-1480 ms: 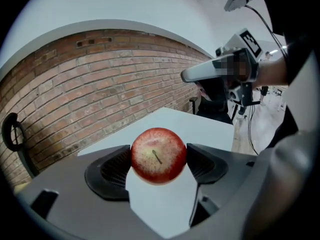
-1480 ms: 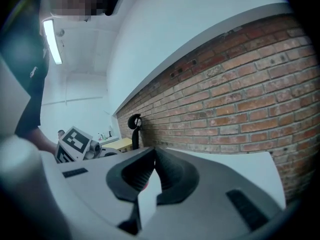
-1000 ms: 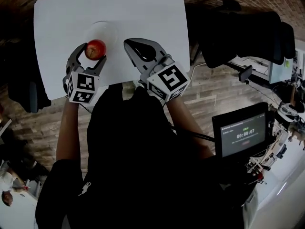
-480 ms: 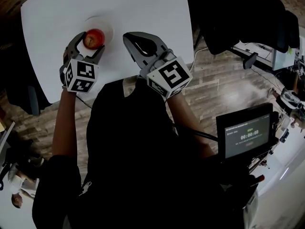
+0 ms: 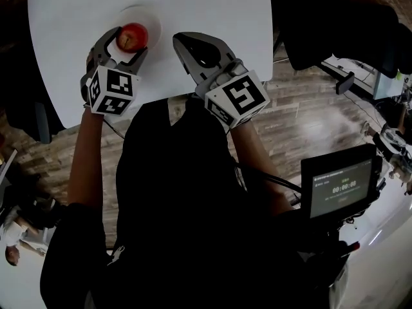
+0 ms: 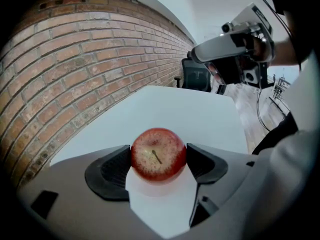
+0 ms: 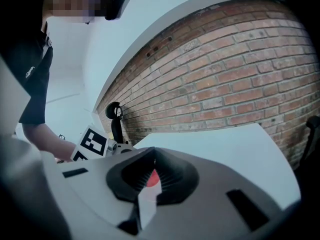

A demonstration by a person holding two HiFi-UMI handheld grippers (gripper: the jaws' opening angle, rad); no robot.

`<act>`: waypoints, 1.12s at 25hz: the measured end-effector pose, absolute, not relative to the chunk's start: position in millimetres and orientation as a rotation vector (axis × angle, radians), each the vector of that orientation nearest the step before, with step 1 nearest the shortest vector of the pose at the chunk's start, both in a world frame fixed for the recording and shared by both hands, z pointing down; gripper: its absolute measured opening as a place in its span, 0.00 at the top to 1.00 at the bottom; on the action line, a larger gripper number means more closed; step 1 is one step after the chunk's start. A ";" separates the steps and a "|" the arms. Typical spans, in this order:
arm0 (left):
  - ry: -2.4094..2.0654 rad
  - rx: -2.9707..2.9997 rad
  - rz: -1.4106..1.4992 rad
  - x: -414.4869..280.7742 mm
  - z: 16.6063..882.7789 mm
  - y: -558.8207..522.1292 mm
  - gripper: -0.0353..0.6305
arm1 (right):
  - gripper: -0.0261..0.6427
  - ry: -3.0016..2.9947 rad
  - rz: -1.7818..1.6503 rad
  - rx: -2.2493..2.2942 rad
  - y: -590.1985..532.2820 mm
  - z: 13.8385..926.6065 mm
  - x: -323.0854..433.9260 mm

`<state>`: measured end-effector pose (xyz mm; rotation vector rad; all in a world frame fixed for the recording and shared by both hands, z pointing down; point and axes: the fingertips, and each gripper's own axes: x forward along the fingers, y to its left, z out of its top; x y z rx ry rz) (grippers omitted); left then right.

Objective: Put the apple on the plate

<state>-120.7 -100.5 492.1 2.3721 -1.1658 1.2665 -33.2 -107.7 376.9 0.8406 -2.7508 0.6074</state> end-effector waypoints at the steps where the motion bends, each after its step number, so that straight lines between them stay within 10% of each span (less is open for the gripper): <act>1: -1.163 2.371 1.273 -120.9 491.8 -99.9 0.41 | 0.95 -2.751 0.610 0.842 -107.8 376.2 -33.3; 28: -1.114 2.333 1.345 -117.7 495.8 -105.1 0.41 | 0.95 -2.700 0.692 0.879 -97.9 384.6 -22.9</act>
